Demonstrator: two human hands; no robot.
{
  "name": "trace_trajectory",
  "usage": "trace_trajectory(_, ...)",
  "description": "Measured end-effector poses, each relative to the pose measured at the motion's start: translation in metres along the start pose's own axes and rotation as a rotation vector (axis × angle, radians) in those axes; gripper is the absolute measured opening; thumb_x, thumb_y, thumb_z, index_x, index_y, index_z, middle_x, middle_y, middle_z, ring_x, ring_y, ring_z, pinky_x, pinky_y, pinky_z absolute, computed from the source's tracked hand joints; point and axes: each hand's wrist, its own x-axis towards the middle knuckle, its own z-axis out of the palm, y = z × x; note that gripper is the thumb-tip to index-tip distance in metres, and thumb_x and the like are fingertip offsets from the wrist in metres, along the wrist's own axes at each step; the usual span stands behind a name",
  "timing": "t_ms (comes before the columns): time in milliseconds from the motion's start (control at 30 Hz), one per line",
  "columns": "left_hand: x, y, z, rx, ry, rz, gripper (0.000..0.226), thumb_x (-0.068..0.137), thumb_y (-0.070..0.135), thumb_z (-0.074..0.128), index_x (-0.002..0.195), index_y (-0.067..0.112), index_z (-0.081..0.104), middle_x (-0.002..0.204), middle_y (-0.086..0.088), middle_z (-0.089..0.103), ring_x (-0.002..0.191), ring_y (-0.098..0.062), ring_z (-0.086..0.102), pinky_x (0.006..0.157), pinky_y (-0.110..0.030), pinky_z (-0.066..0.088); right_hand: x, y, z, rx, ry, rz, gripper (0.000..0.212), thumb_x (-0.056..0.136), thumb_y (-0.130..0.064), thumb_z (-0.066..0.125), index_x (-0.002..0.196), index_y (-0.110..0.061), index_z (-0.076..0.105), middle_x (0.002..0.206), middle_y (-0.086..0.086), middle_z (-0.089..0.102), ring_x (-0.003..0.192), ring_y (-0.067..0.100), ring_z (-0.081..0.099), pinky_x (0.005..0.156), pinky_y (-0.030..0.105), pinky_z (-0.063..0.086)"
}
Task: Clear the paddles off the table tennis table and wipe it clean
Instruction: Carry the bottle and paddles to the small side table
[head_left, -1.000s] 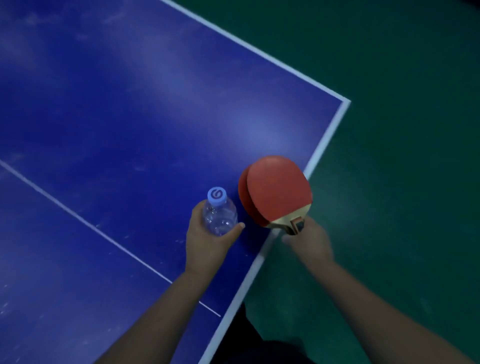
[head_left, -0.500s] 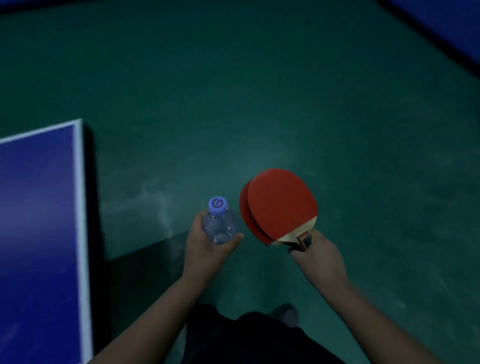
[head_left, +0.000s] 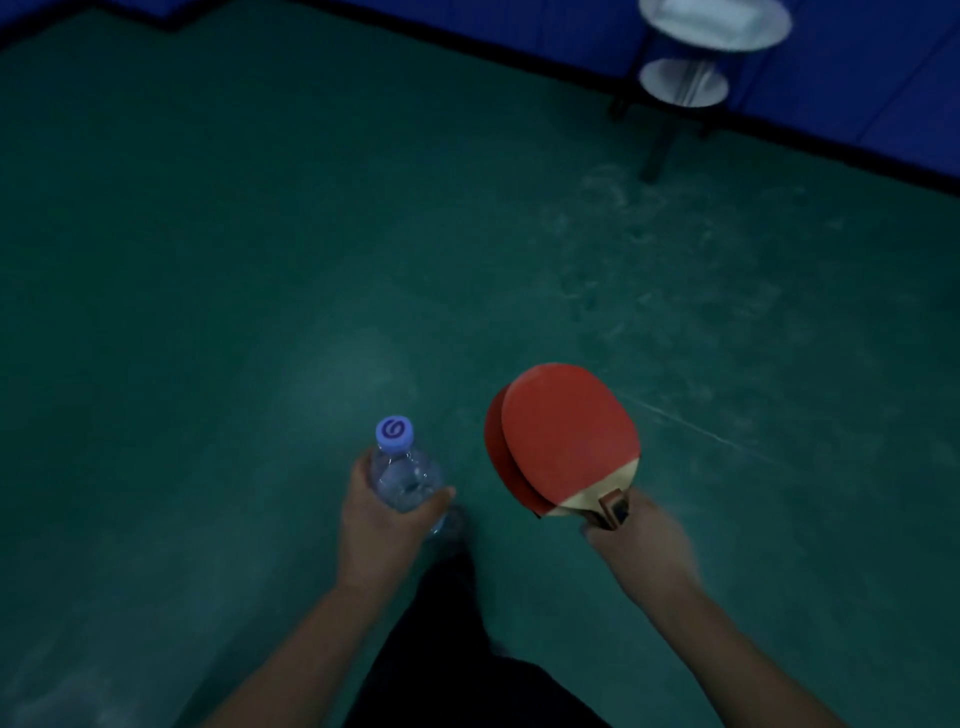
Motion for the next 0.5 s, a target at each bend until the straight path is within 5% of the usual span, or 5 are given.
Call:
trace_trajectory(200,0.119,0.050,0.109,0.054,-0.102,0.050,0.067,0.062,0.004,0.092,0.111,0.031,0.055,0.101,0.009,0.070,0.081,0.003,0.068,0.071,-0.013,0.050,0.118,-0.004,-0.059,0.066,0.064,0.113,0.028,0.079,-0.037,0.071,0.092,-0.019,0.054,0.080,-0.002,0.064,0.075,0.022,0.062,0.064,0.031,0.049)
trace_trajectory(500,0.300,0.161,0.273,0.108,-0.294,0.109,0.063,0.062,0.003,0.092,0.106,0.027,0.055,0.096,0.008,0.070,0.077,0.006,0.066,0.065,-0.007,0.047,0.293,-0.050,-0.166,0.116,0.136,0.257,0.027,0.077,-0.038,0.072,0.091,-0.022,0.054,0.081,0.001,0.066,0.080,0.029,0.063,0.066,0.033,0.048)
